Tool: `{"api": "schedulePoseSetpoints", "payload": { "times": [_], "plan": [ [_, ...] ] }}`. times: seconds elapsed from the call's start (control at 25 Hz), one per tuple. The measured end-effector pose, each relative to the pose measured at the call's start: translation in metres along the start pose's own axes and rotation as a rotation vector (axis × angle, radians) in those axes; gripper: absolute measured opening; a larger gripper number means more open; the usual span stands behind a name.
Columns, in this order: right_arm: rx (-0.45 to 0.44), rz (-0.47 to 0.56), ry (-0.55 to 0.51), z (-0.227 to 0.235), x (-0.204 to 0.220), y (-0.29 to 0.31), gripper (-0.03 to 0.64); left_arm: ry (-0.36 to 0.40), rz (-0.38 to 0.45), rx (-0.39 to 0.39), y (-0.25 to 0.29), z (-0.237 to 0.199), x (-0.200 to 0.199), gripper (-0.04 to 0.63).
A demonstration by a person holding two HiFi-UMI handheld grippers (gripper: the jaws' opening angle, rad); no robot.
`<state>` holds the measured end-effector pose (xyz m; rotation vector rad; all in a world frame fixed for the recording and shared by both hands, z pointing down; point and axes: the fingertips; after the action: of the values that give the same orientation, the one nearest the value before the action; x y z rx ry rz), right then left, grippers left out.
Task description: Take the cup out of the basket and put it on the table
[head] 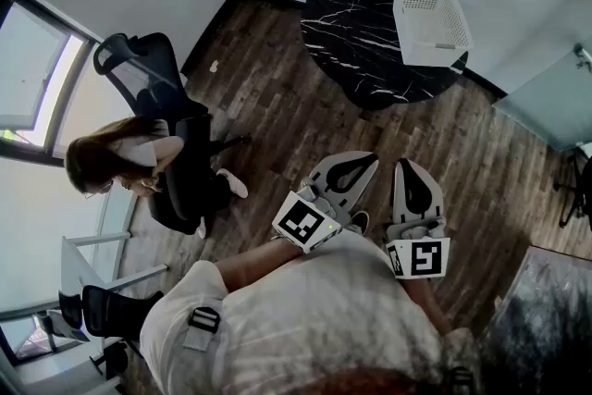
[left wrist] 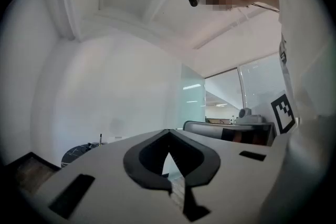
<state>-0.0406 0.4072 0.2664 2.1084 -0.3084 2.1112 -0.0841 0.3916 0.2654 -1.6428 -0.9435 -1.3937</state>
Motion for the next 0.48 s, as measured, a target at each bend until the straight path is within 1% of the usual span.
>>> {"api": "schedulePoseSetpoints", "payload": {
  "times": [0.12,0.32,0.48],
  "plan": [
    [0.012,0.000,-0.004,0.001,-0.002,-0.004,0.008,-0.022,-0.005,0.006,0.000,0.004,0.000,0.006],
    [0.003,0.006,0.008,0.006,-0.001,-0.005,0.008,-0.014,-0.004,0.007,0.005,0.006,0.003,0.006],
    [-0.006,0.042,0.026,0.010,-0.008,-0.010,0.009,-0.021,-0.011,0.002,0.009,0.011,0.004,0.006]
  ]
}}
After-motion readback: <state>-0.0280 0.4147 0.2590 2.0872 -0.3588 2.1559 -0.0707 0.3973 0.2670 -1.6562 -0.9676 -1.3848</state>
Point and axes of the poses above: the fingertips, and each gripper's own axes: y forward along the fingers, z to its right, x out of its underside, and after that the axes turned 5 degrees about x, right-handed
